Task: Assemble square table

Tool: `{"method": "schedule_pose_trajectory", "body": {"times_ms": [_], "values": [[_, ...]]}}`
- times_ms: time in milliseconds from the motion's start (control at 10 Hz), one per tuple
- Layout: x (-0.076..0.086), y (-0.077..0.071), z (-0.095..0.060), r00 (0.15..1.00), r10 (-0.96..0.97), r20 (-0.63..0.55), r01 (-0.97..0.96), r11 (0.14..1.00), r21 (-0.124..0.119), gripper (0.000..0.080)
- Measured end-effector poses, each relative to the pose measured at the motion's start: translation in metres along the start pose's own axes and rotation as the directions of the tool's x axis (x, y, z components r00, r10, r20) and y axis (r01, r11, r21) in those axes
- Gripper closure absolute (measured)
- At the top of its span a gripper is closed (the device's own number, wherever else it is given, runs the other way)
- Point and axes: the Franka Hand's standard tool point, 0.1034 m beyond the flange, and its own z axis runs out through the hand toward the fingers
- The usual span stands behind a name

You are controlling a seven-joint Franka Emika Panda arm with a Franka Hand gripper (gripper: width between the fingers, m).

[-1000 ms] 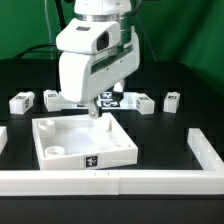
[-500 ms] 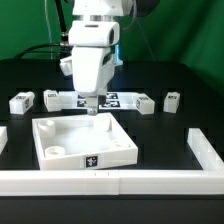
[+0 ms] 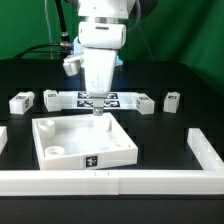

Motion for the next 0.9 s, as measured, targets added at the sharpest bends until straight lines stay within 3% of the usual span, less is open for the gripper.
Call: {"method": "schedule_pose_trajectory", "body": {"times_ms": [200, 700, 800, 900], "values": [[0.012, -0.008, 0.007, 0.995, -0.101, 0.02, 0.101, 0.995, 0.006, 0.015], [0.01, -0.008, 0.009, 0.995, -0.098, 0.019, 0.097, 0.995, 0.01, 0.015], [0.004, -0.013, 0.012, 0.991, -0.135, 0.023, 0.135, 0.991, 0.001, 0.015], [-0.01, -0.022, 0.017, 0.991, -0.133, 0.03, 0.133, 0.991, 0.011, 0.015]]}}
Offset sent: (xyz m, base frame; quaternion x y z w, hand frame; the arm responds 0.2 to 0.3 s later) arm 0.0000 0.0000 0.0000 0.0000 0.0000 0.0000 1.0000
